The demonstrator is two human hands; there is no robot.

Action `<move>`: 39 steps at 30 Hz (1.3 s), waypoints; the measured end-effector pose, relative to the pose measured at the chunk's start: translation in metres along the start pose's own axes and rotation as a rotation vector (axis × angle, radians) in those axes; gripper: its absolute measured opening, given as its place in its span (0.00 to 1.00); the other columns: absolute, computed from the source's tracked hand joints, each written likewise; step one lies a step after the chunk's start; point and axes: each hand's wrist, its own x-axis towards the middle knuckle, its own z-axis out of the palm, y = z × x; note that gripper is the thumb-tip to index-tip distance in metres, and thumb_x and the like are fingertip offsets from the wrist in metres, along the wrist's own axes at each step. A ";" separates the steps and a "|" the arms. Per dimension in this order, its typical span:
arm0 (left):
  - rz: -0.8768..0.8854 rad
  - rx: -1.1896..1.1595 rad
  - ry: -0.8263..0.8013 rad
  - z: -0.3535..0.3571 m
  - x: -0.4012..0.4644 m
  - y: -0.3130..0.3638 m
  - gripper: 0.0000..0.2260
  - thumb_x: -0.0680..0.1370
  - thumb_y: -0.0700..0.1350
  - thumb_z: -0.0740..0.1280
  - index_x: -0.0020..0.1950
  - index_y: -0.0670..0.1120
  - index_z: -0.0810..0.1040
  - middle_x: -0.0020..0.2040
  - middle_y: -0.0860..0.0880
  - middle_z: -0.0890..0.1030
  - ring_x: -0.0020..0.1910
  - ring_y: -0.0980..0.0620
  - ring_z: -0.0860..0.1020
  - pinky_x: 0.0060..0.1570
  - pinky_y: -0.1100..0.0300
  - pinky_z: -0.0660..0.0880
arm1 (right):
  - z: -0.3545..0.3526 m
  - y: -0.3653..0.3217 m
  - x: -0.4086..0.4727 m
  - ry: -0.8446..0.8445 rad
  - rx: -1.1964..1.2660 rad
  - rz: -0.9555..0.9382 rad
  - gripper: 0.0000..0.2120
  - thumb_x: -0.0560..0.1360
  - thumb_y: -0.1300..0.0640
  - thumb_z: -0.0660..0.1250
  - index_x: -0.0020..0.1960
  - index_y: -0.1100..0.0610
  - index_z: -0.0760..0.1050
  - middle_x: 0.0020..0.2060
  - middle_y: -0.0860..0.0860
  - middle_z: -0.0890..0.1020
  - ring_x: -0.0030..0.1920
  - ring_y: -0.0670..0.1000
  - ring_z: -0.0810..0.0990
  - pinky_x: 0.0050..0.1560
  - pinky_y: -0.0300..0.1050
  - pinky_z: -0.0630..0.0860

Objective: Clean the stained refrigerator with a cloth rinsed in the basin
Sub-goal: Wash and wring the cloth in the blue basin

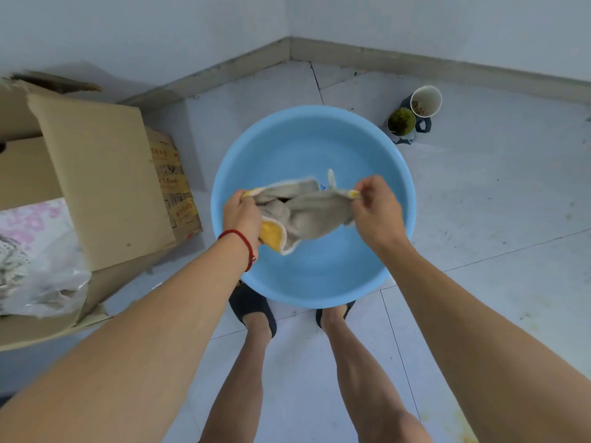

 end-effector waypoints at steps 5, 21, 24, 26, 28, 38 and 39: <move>-0.189 -0.267 -0.156 0.000 0.005 0.006 0.05 0.81 0.42 0.63 0.54 0.45 0.78 0.52 0.43 0.84 0.50 0.45 0.84 0.57 0.42 0.81 | -0.001 0.029 0.013 0.021 -0.059 0.253 0.20 0.79 0.66 0.63 0.69 0.55 0.70 0.61 0.54 0.75 0.58 0.57 0.78 0.48 0.48 0.78; 0.258 0.990 -0.144 0.022 0.060 -0.041 0.32 0.77 0.41 0.65 0.79 0.56 0.58 0.71 0.39 0.63 0.66 0.34 0.69 0.67 0.45 0.69 | 0.046 0.058 0.020 -0.078 -0.634 -0.002 0.24 0.79 0.56 0.63 0.74 0.48 0.65 0.70 0.56 0.63 0.67 0.62 0.66 0.51 0.56 0.72; 0.127 0.897 -0.201 0.050 0.074 -0.052 0.32 0.81 0.55 0.61 0.80 0.66 0.49 0.79 0.41 0.51 0.73 0.33 0.65 0.74 0.44 0.64 | 0.082 0.075 0.029 -0.257 -0.695 -0.043 0.31 0.81 0.41 0.60 0.81 0.38 0.51 0.79 0.54 0.47 0.73 0.64 0.56 0.62 0.66 0.74; 0.032 0.838 -0.179 0.064 0.085 -0.060 0.30 0.82 0.61 0.56 0.80 0.67 0.46 0.81 0.40 0.47 0.76 0.33 0.61 0.76 0.43 0.59 | 0.091 0.092 0.039 -0.249 -0.819 -0.045 0.35 0.80 0.33 0.58 0.82 0.39 0.47 0.80 0.54 0.44 0.73 0.66 0.55 0.65 0.67 0.73; 0.038 0.753 -0.108 0.071 0.096 -0.065 0.27 0.82 0.64 0.54 0.79 0.69 0.48 0.80 0.39 0.49 0.75 0.33 0.62 0.75 0.44 0.57 | 0.095 0.097 0.046 -0.117 -0.765 -0.058 0.35 0.80 0.35 0.60 0.82 0.42 0.52 0.81 0.58 0.48 0.73 0.67 0.58 0.68 0.64 0.72; 0.040 0.039 -0.194 0.080 0.107 -0.075 0.17 0.74 0.64 0.63 0.54 0.55 0.79 0.56 0.46 0.84 0.56 0.43 0.83 0.60 0.42 0.79 | 0.131 0.034 0.034 -0.050 0.416 0.275 0.09 0.76 0.48 0.69 0.55 0.46 0.81 0.45 0.48 0.86 0.50 0.56 0.86 0.49 0.57 0.85; 0.061 0.061 -0.185 0.077 0.097 -0.065 0.10 0.78 0.55 0.64 0.48 0.50 0.79 0.51 0.44 0.85 0.52 0.43 0.84 0.58 0.40 0.80 | 0.129 0.030 0.034 -0.028 0.263 0.193 0.08 0.77 0.47 0.68 0.51 0.50 0.80 0.42 0.51 0.86 0.49 0.59 0.85 0.47 0.56 0.83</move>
